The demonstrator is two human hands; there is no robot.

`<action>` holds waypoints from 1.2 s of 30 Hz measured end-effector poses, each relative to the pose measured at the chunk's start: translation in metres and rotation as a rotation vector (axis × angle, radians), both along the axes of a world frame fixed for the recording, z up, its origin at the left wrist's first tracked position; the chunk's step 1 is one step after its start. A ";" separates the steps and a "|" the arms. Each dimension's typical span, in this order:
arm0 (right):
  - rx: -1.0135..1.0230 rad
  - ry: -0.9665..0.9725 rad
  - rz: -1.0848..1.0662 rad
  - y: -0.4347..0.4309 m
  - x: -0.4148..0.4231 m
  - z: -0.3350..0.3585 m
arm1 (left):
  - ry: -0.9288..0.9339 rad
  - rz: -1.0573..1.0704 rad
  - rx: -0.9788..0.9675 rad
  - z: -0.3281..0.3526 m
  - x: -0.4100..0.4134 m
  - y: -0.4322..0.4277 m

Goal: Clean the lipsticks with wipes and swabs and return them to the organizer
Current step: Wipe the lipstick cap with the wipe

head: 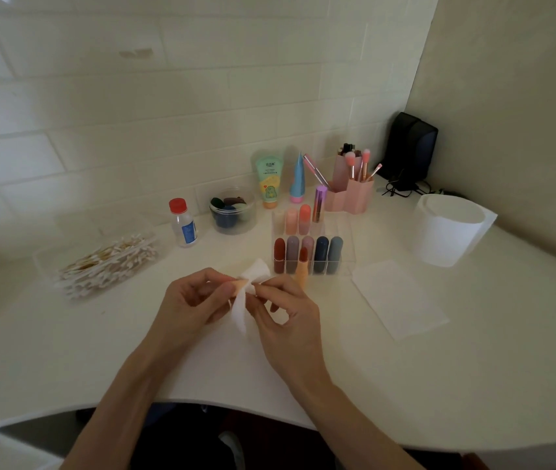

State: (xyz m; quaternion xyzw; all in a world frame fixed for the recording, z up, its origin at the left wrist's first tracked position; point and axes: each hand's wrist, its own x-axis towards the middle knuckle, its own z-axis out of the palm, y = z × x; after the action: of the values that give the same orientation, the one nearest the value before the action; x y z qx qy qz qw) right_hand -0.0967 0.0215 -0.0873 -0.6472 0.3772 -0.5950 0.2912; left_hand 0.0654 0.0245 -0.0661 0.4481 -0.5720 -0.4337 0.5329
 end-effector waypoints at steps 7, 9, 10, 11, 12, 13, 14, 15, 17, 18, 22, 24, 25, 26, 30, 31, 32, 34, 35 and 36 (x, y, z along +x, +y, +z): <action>0.010 -0.026 -0.024 0.000 -0.001 0.000 | -0.011 -0.024 0.038 -0.001 0.000 0.000; -0.019 -0.033 -0.028 0.001 -0.001 0.000 | -0.012 -0.037 0.030 -0.005 0.004 -0.001; -0.024 -0.027 -0.023 0.002 0.000 0.000 | -0.026 -0.032 0.020 -0.005 0.004 -0.001; -0.024 -0.015 -0.017 0.002 0.000 0.001 | -0.037 -0.022 0.010 -0.005 0.005 -0.002; -0.021 -0.005 -0.013 0.002 0.000 0.001 | -0.037 -0.011 -0.001 -0.005 0.005 -0.002; -0.012 0.000 -0.009 0.002 -0.001 0.000 | -0.038 0.005 -0.009 -0.004 0.004 -0.002; 0.002 -0.002 -0.006 0.001 -0.001 0.000 | -0.051 0.027 -0.015 -0.004 0.003 -0.002; 0.016 -0.006 -0.003 0.000 -0.001 0.000 | -0.070 0.045 -0.024 -0.003 0.002 -0.002; 0.027 -0.018 -0.008 -0.001 -0.001 -0.001 | -0.076 0.055 -0.029 -0.003 0.001 -0.002; 0.023 -0.024 -0.019 -0.002 -0.001 -0.001 | -0.067 0.050 -0.025 -0.002 0.000 -0.001; -0.019 -0.004 -0.033 0.000 -0.001 0.001 | -0.079 0.029 0.006 -0.004 0.002 -0.002; -0.020 0.012 -0.022 0.000 -0.001 0.000 | -0.073 0.037 -0.012 -0.005 0.002 -0.001; -0.013 0.011 -0.015 0.000 -0.001 -0.001 | -0.056 0.044 -0.013 -0.004 0.002 -0.001; 0.000 0.008 -0.012 -0.001 -0.001 -0.002 | -0.048 0.059 -0.012 -0.003 0.002 0.000; 0.043 0.002 -0.019 -0.005 -0.001 -0.007 | -0.065 0.105 -0.058 -0.003 0.003 -0.001; 0.038 -0.007 -0.023 -0.005 -0.001 -0.007 | -0.054 0.097 -0.061 -0.001 0.003 -0.001; 0.028 -0.018 -0.027 -0.004 0.000 -0.005 | -0.031 0.089 -0.044 0.000 0.003 -0.001; 0.001 -0.032 -0.036 0.000 0.000 -0.002 | 0.014 0.087 0.023 0.004 0.000 0.000; -0.009 -0.032 -0.036 0.001 0.001 -0.001 | 0.023 0.082 0.051 0.004 -0.001 0.000; -0.015 -0.030 -0.038 0.001 0.001 -0.002 | 0.023 0.070 0.065 0.002 0.000 0.000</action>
State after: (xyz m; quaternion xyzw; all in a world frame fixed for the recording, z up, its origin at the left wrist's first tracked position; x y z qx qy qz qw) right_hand -0.0961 0.0223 -0.0889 -0.6333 0.3804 -0.6128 0.2806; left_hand 0.0652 0.0244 -0.0637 0.4798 -0.5354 -0.4382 0.5395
